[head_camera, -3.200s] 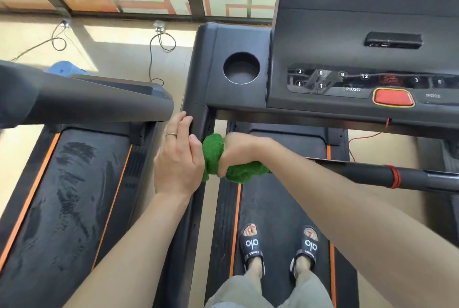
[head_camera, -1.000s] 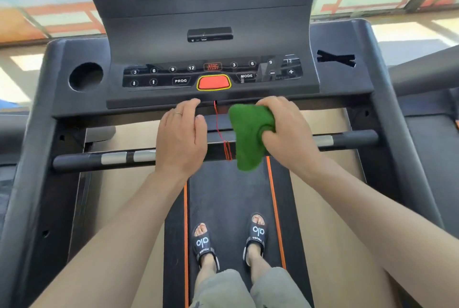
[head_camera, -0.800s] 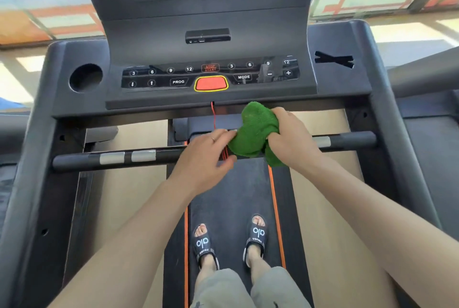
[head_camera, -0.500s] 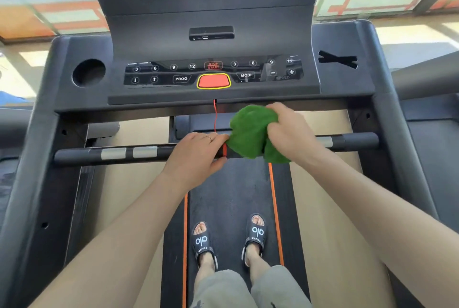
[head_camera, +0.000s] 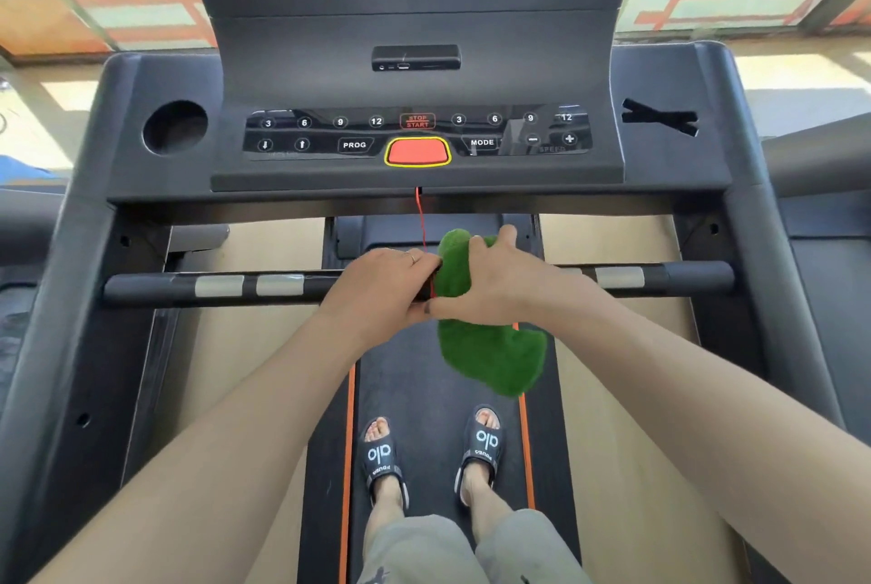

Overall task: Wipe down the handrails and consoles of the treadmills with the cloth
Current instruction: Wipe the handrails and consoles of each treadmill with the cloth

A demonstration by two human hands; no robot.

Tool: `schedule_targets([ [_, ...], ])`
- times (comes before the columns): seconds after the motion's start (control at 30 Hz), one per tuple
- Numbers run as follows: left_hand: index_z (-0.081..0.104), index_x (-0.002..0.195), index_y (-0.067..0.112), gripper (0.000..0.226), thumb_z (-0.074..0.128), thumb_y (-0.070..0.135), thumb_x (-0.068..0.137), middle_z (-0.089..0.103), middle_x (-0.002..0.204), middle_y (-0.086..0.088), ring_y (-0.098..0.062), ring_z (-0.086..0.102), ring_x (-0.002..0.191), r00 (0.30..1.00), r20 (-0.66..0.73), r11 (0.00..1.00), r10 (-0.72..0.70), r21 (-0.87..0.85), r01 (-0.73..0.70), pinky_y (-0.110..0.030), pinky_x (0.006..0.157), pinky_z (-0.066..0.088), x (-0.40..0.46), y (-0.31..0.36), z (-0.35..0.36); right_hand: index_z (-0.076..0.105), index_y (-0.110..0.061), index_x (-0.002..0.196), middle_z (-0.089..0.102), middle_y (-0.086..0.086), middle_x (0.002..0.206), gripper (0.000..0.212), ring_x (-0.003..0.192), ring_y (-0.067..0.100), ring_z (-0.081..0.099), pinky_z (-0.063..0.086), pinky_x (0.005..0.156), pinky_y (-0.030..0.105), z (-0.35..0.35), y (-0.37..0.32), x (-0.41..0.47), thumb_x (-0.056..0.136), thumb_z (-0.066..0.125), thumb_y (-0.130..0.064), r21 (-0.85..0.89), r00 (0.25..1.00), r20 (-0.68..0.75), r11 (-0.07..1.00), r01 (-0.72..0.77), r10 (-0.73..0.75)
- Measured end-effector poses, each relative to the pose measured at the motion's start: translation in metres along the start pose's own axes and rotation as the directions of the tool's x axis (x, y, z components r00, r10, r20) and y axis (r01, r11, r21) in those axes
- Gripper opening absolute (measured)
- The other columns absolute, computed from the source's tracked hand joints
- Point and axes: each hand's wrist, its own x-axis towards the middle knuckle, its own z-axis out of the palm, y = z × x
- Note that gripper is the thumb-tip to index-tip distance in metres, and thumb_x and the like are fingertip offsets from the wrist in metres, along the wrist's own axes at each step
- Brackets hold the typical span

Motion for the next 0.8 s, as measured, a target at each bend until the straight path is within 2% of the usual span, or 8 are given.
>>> schedule_targets([
  [0.1,0.051,0.107,0.018,0.036,0.068,0.043,0.088,0.061,0.105,0.001,-0.025,0.062,0.093,0.996,0.044,0.994,-0.077,-0.068,0.080,-0.033,0.063,0.032,0.002,0.005,0.004,0.046,-0.011,0.128,0.039,0.009,0.122,0.085,0.090,0.030,0.057,0.049,0.077,0.035,0.001,0.016,0.004,0.069,0.075,-0.064,-0.293,0.978,-0.135,0.949,0.111,-0.157],
  [0.2,0.051,0.103,0.016,0.039,0.069,0.046,0.086,0.062,0.096,0.001,-0.026,0.063,0.087,0.995,0.052,0.994,-0.085,-0.067,0.088,-0.034,0.061,0.034,0.006,0.004,0.008,0.051,-0.009,0.122,0.050,0.006,0.115,0.079,0.104,0.030,0.051,0.041,0.095,0.042,0.023,0.033,0.022,0.063,0.074,-0.055,-0.656,0.830,-0.252,0.719,0.232,-0.498],
  [0.37,0.052,0.108,0.020,0.044,0.070,0.051,0.084,0.065,0.097,0.004,-0.022,0.064,0.088,0.996,0.037,0.995,-0.083,-0.053,0.085,-0.035,0.064,0.044,0.009,0.001,0.014,0.045,-0.017,0.106,0.059,0.000,0.093,0.059,0.083,0.026,0.065,0.046,0.062,0.036,0.036,0.026,0.047,0.066,0.080,-0.042,-0.446,0.879,-0.275,0.862,0.242,-0.389],
  [0.47,0.050,0.098,0.020,0.044,0.071,0.055,0.082,0.063,0.089,0.005,-0.022,0.062,0.081,0.996,0.019,0.994,-0.092,-0.056,0.093,-0.034,0.058,0.034,0.010,-0.001,0.019,0.062,-0.015,0.094,0.070,0.000,0.084,0.050,0.075,0.026,0.069,0.053,0.058,0.037,0.004,0.017,0.067,0.055,0.084,-0.038,-0.236,0.977,0.076,0.948,0.214,-0.201],
  [0.57,0.046,0.094,0.025,0.041,0.070,0.055,0.083,0.060,0.086,0.008,-0.019,0.063,0.077,0.993,0.026,0.994,-0.113,0.000,0.113,-0.034,0.056,0.041,0.012,-0.006,0.026,0.075,-0.009,0.099,0.077,0.009,0.093,0.034,0.080,0.026,0.074,0.061,0.071,0.035,-0.020,0.018,0.089,0.071,0.084,-0.025,0.125,0.771,0.635,0.991,-0.043,-0.046],
  [0.63,0.044,0.094,0.026,0.039,0.070,0.053,0.084,0.058,0.084,0.008,-0.020,0.062,0.075,0.991,0.033,0.992,-0.128,0.011,0.128,-0.035,0.056,0.045,0.013,-0.007,0.029,0.075,-0.008,0.098,0.077,0.010,0.090,0.017,0.077,0.024,0.073,0.058,0.071,0.029,-0.024,0.020,0.095,0.084,0.074,-0.017,0.201,0.649,0.760,0.965,-0.170,-0.043],
  [0.73,0.045,0.094,0.025,0.043,0.073,0.055,0.081,0.057,0.082,0.008,-0.019,0.061,0.072,0.991,0.041,0.991,-0.128,0.037,0.127,-0.035,0.055,0.047,0.012,-0.006,0.028,0.074,-0.012,0.088,0.075,0.007,0.090,0.024,0.075,0.025,0.071,0.056,0.067,0.032,-0.016,0.020,0.093,0.071,0.082,-0.026,0.185,0.790,0.603,0.983,0.003,-0.116],
  [0.8,0.048,0.097,0.025,0.045,0.075,0.056,0.078,0.060,0.084,0.009,-0.019,0.060,0.071,0.990,0.042,0.991,-0.134,0.017,0.134,-0.033,0.054,0.042,0.014,-0.003,0.025,0.064,-0.015,0.092,0.069,0.000,0.086,0.045,0.075,0.025,0.068,0.052,0.061,0.035,0.006,0.021,0.082,0.057,0.083,-0.037,-0.020,0.959,0.225,0.983,0.182,-0.173],
])
